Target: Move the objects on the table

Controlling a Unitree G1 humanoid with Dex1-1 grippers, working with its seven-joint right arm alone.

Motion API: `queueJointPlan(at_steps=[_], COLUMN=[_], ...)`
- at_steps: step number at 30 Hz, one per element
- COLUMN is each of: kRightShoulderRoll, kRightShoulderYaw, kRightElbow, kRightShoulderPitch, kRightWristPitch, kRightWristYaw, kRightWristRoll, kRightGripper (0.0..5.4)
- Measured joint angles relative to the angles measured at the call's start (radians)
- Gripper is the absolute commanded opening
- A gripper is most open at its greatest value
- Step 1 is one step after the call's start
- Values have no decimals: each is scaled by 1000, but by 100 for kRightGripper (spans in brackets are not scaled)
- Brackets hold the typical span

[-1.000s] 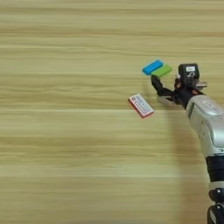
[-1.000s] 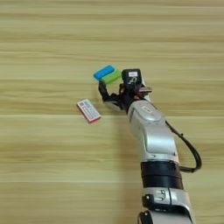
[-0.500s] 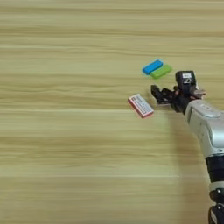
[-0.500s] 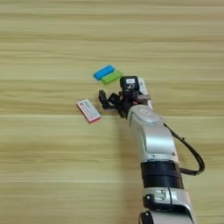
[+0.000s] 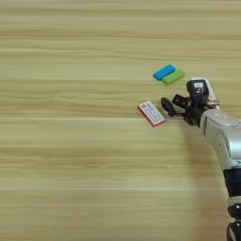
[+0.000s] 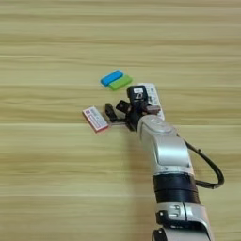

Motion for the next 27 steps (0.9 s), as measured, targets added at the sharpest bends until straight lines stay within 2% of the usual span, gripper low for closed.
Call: queueJointPlan(at_steps=[13, 27], kRightShoulderRoll=[0, -5], kRightShoulderYaw=[-11, -23], kRightElbow=[5, 32], kRightShoulderPitch=[0, -14], kRightWristPitch=[45, 54], kRightWristYaw=[8, 27], kRightWristRoll=[21, 29], kRightGripper=[538, 538])
